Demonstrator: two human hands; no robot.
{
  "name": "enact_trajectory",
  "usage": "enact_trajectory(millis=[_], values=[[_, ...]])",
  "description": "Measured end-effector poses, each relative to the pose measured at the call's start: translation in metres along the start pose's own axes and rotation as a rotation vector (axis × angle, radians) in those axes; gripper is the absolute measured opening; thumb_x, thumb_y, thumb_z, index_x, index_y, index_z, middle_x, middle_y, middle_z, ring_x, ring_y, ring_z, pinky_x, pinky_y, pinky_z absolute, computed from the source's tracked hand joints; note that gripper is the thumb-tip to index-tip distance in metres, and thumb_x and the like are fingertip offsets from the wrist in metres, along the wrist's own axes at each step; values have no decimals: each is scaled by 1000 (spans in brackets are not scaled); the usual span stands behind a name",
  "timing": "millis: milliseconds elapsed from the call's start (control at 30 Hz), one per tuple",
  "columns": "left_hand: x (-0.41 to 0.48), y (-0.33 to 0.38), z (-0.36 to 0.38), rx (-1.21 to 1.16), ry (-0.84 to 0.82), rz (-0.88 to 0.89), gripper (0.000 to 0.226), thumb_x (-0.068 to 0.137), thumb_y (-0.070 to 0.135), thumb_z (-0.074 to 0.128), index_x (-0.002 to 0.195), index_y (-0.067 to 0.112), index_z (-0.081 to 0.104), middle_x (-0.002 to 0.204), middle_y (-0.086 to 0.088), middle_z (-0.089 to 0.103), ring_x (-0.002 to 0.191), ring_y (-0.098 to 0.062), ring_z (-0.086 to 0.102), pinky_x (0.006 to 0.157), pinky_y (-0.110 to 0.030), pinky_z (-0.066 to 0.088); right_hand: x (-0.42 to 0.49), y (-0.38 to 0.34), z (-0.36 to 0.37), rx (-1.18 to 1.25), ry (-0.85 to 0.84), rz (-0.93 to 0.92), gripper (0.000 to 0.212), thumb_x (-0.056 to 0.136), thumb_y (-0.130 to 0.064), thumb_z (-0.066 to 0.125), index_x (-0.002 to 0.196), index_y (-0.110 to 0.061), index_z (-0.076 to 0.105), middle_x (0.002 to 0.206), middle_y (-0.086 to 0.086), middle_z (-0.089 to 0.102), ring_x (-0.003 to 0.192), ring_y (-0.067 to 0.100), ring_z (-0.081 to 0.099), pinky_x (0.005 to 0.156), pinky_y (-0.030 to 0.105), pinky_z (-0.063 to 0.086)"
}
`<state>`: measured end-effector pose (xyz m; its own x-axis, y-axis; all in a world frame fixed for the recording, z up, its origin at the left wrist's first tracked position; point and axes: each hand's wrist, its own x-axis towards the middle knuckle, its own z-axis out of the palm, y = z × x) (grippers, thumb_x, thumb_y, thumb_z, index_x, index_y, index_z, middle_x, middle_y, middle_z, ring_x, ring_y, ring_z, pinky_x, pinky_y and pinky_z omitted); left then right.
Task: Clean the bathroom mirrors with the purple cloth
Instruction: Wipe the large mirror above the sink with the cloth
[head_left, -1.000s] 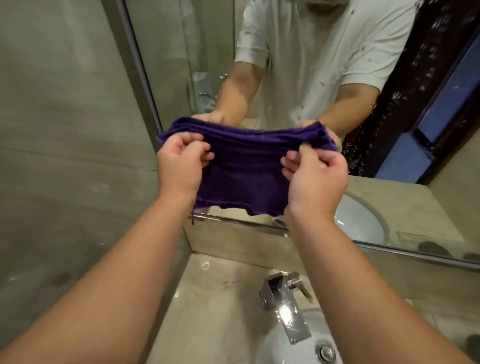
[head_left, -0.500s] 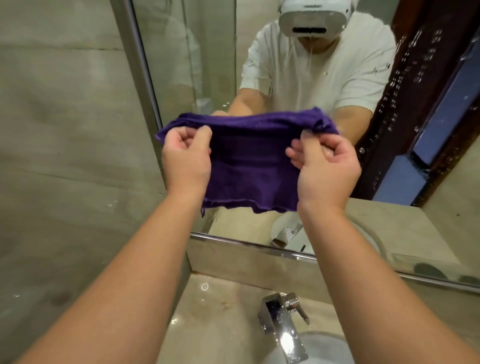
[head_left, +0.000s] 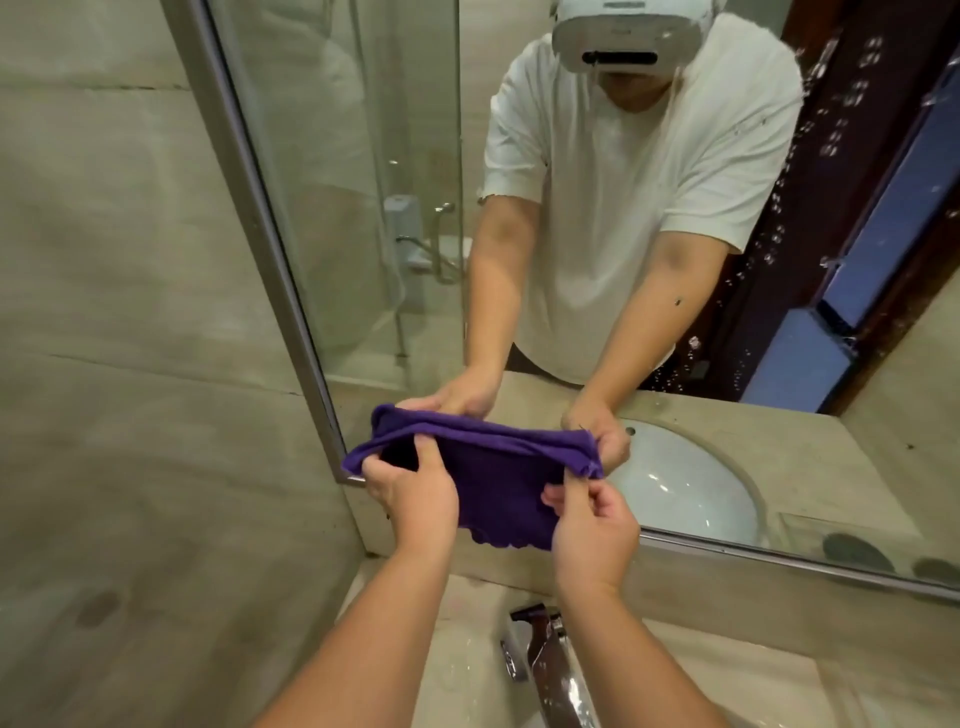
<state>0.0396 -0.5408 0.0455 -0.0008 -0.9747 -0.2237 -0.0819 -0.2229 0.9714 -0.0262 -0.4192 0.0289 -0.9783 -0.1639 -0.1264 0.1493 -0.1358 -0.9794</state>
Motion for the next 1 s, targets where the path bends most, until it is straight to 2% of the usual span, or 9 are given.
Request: enact_trajectory(millis=[167, 300, 400, 500, 633, 733, 833, 900, 1000], values=[[-10, 22, -8, 104, -13, 154, 61, 81, 51, 74, 122, 12, 52, 134, -13, 39, 123, -27, 48, 106, -36, 42, 14, -46, -19, 63, 66, -70, 24, 89, -36, 71, 66, -30, 70, 66, -1, 74, 74, 24, 73, 76, 41, 57], [-37, 80, 2, 1, -127, 254, 69, 63, 59, 82, 110, 13, 60, 122, -9, 58, 109, -23, 61, 100, -45, 50, 28, -125, -42, 163, 82, -171, 32, 86, -32, 75, 58, -21, 66, 63, 6, 72, 63, 21, 70, 80, 49, 58], [-66, 136, 20, -172, -228, 240, 75, 50, 61, 83, 106, 15, 65, 113, -5, 68, 104, -23, 67, 94, -47, 55, 36, -192, -58, 217, 78, -253, 32, 86, -32, 77, 61, -19, 62, 59, 5, 71, 53, 17, 68, 68, 40, 58], [-98, 188, 42, -343, -301, 232, 74, 50, 51, 86, 111, 14, 66, 117, -8, 67, 104, -26, 68, 93, -47, 56, 42, -255, -73, 264, 54, -296, 29, 87, -32, 76, 68, -17, 61, 58, 4, 70, 50, 17, 65, 51, 28, 52], [-137, 237, 64, -391, -200, 322, 67, 56, 51, 86, 107, 18, 59, 116, -2, 58, 103, -21, 63, 94, -41, 55, 51, -311, -92, 254, 25, -338, 27, 88, -37, 74, 79, -15, 61, 60, 3, 69, 50, 16, 64, 49, 25, 48], [-158, 240, 72, -325, -105, 433, 60, 66, 54, 83, 104, 24, 48, 105, 9, 41, 113, -21, 54, 102, -39, 47, 60, -318, -104, 237, 14, -355, 28, 88, -40, 73, 81, -15, 63, 63, 3, 71, 53, 17, 65, 50, 26, 49], [-165, 218, 79, -273, -82, 513, 54, 74, 49, 81, 105, 25, 44, 112, 5, 37, 114, -19, 49, 105, -35, 41, 70, -296, -116, 262, 31, -334, 30, 87, -41, 75, 82, -13, 65, 65, 4, 73, 56, 18, 68, 50, 26, 51], [-167, 197, 84, -256, -91, 539, 52, 75, 46, 82, 105, 25, 45, 113, 5, 36, 109, -14, 48, 101, -25, 40, 79, -270, -128, 271, 66, -324, 32, 85, -43, 75, 81, -12, 67, 66, 7, 73, 58, 21, 71, 52, 27, 53], [-170, 160, 92, -223, -82, 567, 52, 73, 44, 84, 105, 26, 47, 113, 7, 38, 95, -7, 47, 84, -7, 35, 91, -218, -151, 275, 101, -304, 33, 83, -46, 75, 72, -16, 68, 67, 10, 74, 60, 25, 73, 55, 29, 56]])
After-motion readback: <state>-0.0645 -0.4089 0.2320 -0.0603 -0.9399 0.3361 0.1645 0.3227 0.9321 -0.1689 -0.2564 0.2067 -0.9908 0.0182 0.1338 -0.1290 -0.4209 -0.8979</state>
